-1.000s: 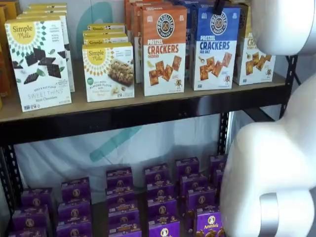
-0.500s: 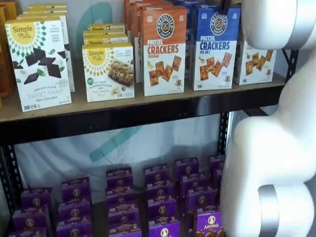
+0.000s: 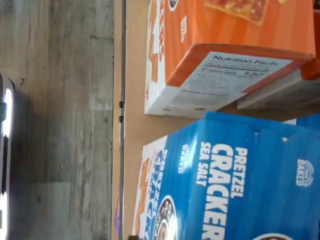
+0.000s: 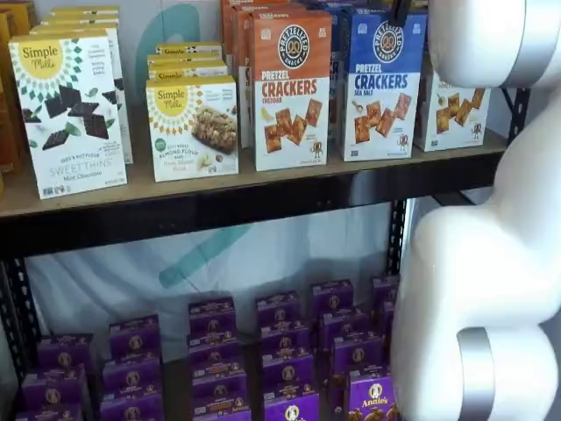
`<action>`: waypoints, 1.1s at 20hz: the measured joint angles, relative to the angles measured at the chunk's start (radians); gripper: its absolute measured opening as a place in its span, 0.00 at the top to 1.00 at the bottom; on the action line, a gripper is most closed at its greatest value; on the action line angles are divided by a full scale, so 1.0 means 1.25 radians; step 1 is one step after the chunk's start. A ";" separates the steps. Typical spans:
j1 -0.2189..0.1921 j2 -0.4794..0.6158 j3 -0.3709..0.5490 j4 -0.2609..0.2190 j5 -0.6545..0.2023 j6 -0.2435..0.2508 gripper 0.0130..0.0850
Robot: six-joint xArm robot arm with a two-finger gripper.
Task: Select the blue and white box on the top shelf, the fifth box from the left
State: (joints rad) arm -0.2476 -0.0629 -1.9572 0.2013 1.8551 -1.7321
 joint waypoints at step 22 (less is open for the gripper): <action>0.040 -0.040 0.109 -0.051 -0.096 0.008 0.00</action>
State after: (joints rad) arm -0.1980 -0.1131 -1.8214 0.1374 1.7347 -1.7225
